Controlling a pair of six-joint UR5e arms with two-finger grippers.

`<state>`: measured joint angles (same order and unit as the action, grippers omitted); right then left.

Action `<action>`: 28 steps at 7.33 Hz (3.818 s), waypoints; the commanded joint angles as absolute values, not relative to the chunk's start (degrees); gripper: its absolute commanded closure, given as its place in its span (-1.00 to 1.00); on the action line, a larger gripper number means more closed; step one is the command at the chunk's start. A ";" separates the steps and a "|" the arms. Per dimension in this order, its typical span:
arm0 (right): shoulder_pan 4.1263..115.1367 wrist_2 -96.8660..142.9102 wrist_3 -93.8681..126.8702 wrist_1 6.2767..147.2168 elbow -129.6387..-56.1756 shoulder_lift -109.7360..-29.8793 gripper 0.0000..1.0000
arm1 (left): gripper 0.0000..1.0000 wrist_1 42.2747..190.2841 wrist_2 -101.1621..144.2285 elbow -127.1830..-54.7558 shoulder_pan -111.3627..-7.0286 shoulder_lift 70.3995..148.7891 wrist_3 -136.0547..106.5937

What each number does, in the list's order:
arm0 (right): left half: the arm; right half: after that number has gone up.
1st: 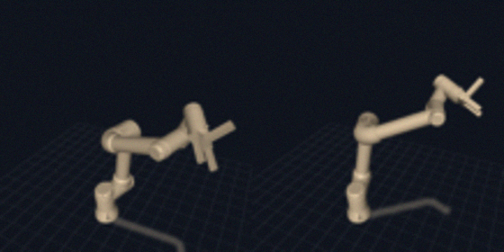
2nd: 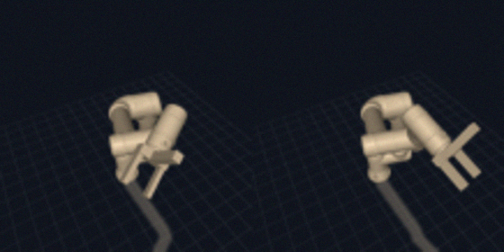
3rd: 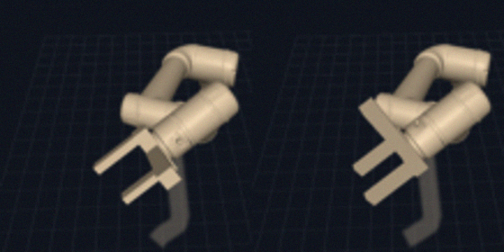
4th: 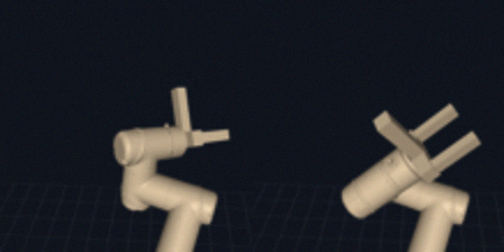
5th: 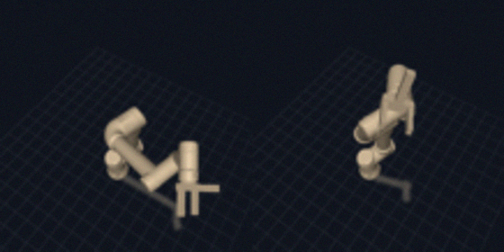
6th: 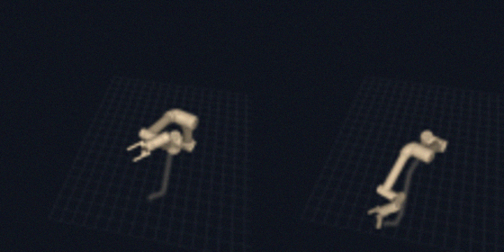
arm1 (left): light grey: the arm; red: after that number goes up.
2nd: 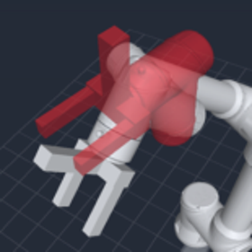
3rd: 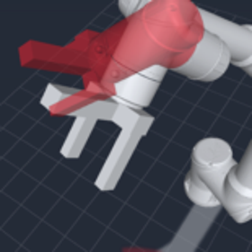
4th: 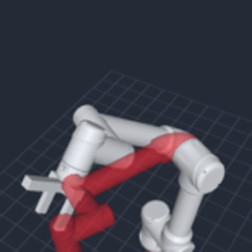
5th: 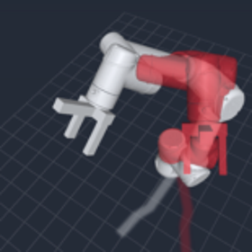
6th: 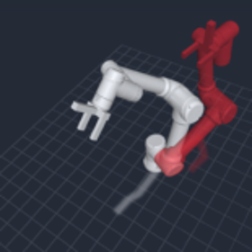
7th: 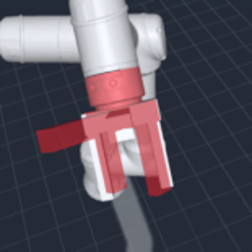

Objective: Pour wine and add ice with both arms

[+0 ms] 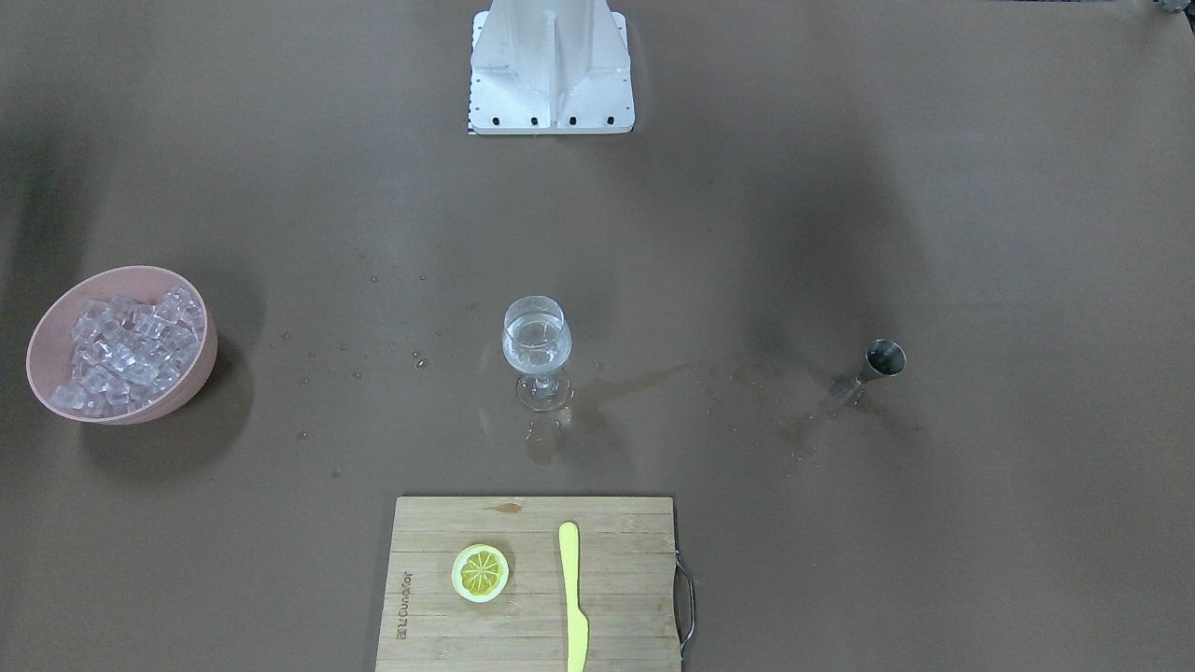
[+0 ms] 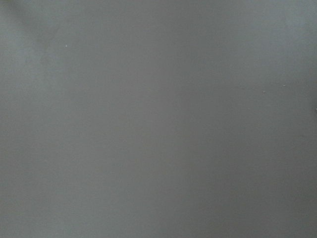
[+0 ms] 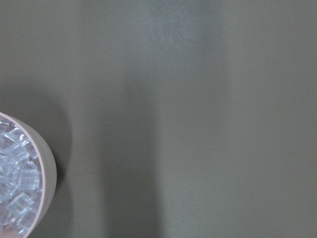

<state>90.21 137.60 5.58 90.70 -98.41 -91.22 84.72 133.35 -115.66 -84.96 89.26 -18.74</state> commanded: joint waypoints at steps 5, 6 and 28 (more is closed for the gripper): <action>90.18 137.72 5.63 90.70 -98.44 -91.23 -1.00 | -0.97 82.88 106.70 -128.85 -49.73 103.35 -69.91; 90.18 137.81 5.63 90.70 -98.44 -91.23 -1.00 | -0.97 82.79 98.69 -128.33 -43.92 103.79 -73.79; 90.26 138.52 6.33 90.79 -100.11 -91.14 -1.00 | -0.96 83.23 43.33 -91.24 -24.17 111.08 -112.41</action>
